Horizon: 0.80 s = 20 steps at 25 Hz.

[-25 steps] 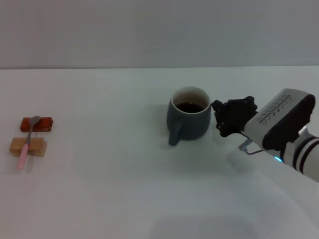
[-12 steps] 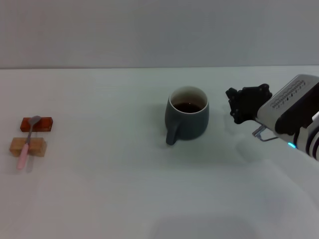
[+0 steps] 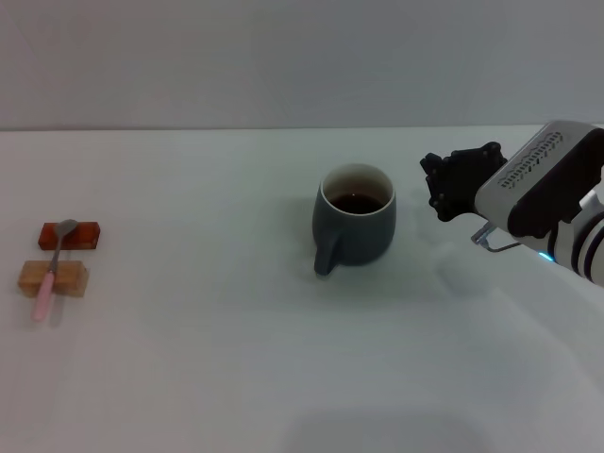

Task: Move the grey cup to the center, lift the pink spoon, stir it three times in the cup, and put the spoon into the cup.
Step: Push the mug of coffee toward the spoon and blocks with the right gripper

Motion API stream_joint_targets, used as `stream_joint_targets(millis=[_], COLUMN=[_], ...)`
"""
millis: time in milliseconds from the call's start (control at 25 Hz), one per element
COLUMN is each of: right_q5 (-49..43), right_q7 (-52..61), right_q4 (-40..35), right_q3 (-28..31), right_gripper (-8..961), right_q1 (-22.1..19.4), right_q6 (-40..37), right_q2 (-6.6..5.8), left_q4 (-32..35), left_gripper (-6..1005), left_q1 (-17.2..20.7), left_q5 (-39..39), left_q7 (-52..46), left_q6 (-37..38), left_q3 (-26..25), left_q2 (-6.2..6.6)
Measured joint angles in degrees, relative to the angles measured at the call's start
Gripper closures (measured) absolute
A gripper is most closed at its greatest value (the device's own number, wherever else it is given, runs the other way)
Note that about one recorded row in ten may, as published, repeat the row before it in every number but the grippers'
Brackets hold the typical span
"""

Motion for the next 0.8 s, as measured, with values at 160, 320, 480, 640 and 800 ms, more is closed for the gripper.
stream_joint_targets(millis=[160, 320, 480, 640, 800], right_q5=[0.0, -0.1, -0.1, -0.1, -0.1], right_q7=[0.0, 0.0, 0.0, 0.0, 0.0], right_q4=[0.2, 0.7, 0.9, 0.9, 0.9], right_q3=[-0.4, -1.5, -1.9, -2.7, -3.7], right_gripper=[931, 931, 931, 931, 932], right_q1=[0.4, 0.5, 0.7, 1.1, 2.1], right_q6=[0.6, 1.2, 1.4, 1.4, 2.2], right_q2=[-0.01, 0.19, 0.22, 0.25, 0.25], left_q4=[0.0, 0.0, 0.0, 0.0, 0.0], left_gripper=[162, 162, 162, 163, 163], left_q1=[0.1, 0.2, 0.3, 0.3, 0.3], left_q5=[0.0, 0.0, 0.0, 0.0, 0.0], left_q7=[0.0, -0.2, -0.2, -0.2, -0.2], left_q6=[0.1, 0.2, 0.2, 0.3, 0.3], left_q3=[-0.3, -0.3, -0.3, -0.3, -0.3], left_q2=[-0.25, -0.28, -0.28, -0.29, -0.34])
